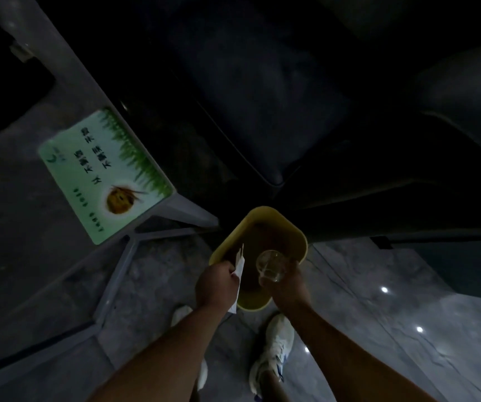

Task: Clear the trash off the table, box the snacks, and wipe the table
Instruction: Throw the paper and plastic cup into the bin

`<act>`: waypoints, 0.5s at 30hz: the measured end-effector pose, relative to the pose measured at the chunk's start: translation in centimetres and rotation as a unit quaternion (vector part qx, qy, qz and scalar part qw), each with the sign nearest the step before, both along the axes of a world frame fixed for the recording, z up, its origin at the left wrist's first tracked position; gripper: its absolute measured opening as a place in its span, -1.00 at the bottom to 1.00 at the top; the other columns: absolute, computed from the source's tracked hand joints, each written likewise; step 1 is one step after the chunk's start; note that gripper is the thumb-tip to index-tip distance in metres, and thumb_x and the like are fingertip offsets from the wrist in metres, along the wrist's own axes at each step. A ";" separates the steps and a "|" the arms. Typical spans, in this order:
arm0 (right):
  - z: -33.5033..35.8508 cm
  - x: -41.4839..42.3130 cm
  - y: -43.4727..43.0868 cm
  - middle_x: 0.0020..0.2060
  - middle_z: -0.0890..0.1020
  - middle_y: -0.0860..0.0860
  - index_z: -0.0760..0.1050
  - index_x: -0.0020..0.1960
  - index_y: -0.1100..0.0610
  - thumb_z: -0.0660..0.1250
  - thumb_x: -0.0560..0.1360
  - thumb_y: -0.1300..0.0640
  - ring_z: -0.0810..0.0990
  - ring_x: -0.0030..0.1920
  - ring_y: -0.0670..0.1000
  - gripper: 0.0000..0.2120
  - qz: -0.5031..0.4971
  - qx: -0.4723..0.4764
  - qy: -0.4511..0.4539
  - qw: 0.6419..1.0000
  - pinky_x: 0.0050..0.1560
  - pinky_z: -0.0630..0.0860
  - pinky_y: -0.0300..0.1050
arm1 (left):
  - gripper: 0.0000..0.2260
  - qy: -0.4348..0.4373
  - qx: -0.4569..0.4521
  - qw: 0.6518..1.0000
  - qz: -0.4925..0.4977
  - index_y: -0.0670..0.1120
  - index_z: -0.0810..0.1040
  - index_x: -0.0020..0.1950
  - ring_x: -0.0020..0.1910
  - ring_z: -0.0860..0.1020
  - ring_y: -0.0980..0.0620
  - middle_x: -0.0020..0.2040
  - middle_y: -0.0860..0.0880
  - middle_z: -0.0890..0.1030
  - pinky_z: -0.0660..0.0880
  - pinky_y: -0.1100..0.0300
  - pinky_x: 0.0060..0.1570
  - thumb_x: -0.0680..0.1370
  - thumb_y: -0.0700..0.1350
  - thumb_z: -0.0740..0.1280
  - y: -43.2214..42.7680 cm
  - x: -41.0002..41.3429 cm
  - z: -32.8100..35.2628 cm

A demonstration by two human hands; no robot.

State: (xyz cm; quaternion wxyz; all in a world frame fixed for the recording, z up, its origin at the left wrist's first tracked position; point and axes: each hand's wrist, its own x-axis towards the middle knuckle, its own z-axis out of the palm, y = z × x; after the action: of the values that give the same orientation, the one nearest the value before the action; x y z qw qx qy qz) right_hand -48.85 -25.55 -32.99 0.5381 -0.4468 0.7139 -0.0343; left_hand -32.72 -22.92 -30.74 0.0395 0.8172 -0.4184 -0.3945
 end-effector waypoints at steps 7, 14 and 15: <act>-4.0 0.0 -0.2 0.29 0.53 0.05 0.21 0.45 -0.03 0.58 0.36 0.11 0.57 0.23 0.11 -0.20 -0.020 0.036 -0.012 0.999 0.12 0.60 0.11 | -0.88 -0.024 0.009 0.999 -0.048 -0.02 0.60 0.03 0.02 0.62 -0.03 0.00 -0.03 0.66 0.56 0.05 0.00 0.60 -0.04 0.29 -1.2 -0.4 -5.3; -4.3 -0.8 0.0 0.24 0.52 0.04 0.27 0.43 0.05 0.51 0.43 0.15 0.53 0.13 0.02 -0.34 0.056 0.027 0.003 0.998 0.18 0.58 0.13 | -0.75 -0.099 0.055 0.966 -0.231 -0.05 0.47 0.20 0.13 0.55 -0.16 0.20 -0.11 0.53 0.48 0.02 -0.06 0.54 -0.04 0.27 -0.6 0.1 -5.6; -4.0 -0.8 0.1 0.25 0.52 0.05 0.28 0.44 0.05 0.48 0.47 0.16 0.51 0.11 0.00 -0.38 0.068 0.032 0.006 0.997 0.17 0.58 0.09 | -0.74 -0.109 0.059 0.960 -0.250 -0.06 0.46 0.21 0.13 0.55 -0.16 0.21 -0.12 0.52 0.48 0.02 -0.07 0.54 -0.06 0.25 -0.3 0.2 -5.4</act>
State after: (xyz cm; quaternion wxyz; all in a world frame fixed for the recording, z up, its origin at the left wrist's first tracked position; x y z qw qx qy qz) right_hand -49.62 -25.49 -37.01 0.5487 -0.4769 0.6861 0.0282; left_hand -32.55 -23.23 -36.16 -0.1544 0.7255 -0.5871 -0.3242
